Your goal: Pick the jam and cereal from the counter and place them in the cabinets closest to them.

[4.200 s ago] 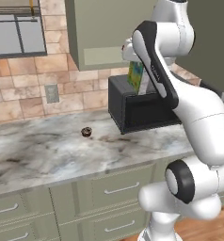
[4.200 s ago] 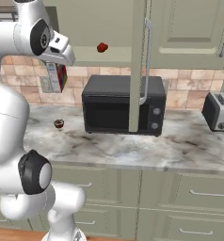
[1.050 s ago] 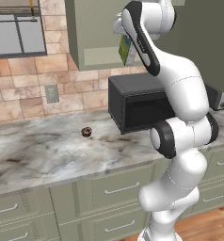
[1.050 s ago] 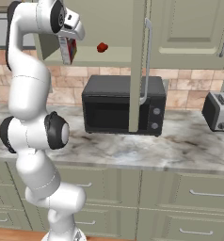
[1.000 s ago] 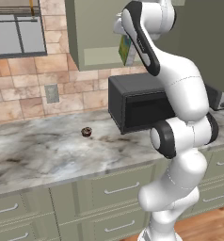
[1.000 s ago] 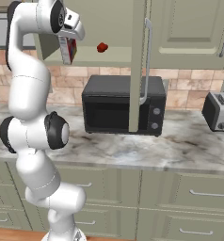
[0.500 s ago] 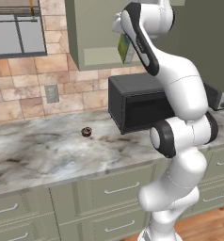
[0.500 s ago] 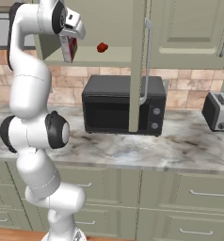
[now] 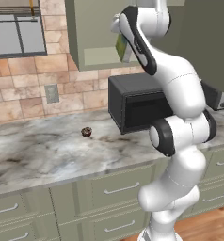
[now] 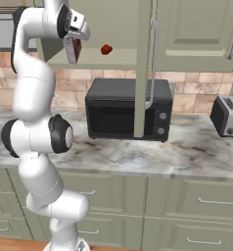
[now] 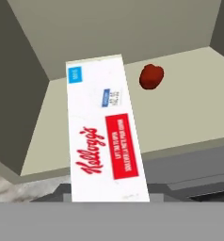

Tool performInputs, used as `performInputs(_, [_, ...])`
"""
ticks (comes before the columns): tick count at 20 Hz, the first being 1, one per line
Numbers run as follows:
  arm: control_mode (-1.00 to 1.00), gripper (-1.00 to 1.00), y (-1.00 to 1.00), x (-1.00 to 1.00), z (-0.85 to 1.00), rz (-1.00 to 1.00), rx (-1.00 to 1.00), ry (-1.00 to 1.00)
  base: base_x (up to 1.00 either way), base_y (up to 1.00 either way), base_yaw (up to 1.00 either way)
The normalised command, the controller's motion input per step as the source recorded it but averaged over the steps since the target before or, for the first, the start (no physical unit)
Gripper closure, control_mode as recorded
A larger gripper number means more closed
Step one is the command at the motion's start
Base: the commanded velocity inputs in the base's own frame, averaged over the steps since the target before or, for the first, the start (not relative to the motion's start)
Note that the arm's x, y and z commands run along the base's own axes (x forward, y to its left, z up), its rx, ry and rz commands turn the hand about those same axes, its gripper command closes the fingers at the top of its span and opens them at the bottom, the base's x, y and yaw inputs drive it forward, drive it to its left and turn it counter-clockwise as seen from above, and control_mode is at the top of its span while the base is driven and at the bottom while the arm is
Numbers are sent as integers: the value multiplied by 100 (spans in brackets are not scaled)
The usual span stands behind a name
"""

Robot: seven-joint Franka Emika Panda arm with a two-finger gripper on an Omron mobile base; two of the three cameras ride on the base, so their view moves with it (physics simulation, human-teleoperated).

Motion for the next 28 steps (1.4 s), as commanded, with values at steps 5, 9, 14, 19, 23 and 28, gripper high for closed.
performInputs(5, [-100, 100, 5, 37, 0, 1, 0, -4, 0, 0, 0])
performInputs(9, [-100, 100, 7, 41, 0, 0, 0, -5, 0, 0, 0])
performInputs(14, [-100, 100, 10, 28, -1, 1, -2, -2, 0, 0, 0])
performInputs(19, [-100, 100, 10, 19, -5, 0, -4, 0, 0, 0, 0])
performInputs(23, [-100, 100, 6, 21, -1, 0, -2, 0, 0, 0, 0])
performInputs(28, [-100, 100, 5, 27, 0, 0, -1, 0, 0, 0, 0])
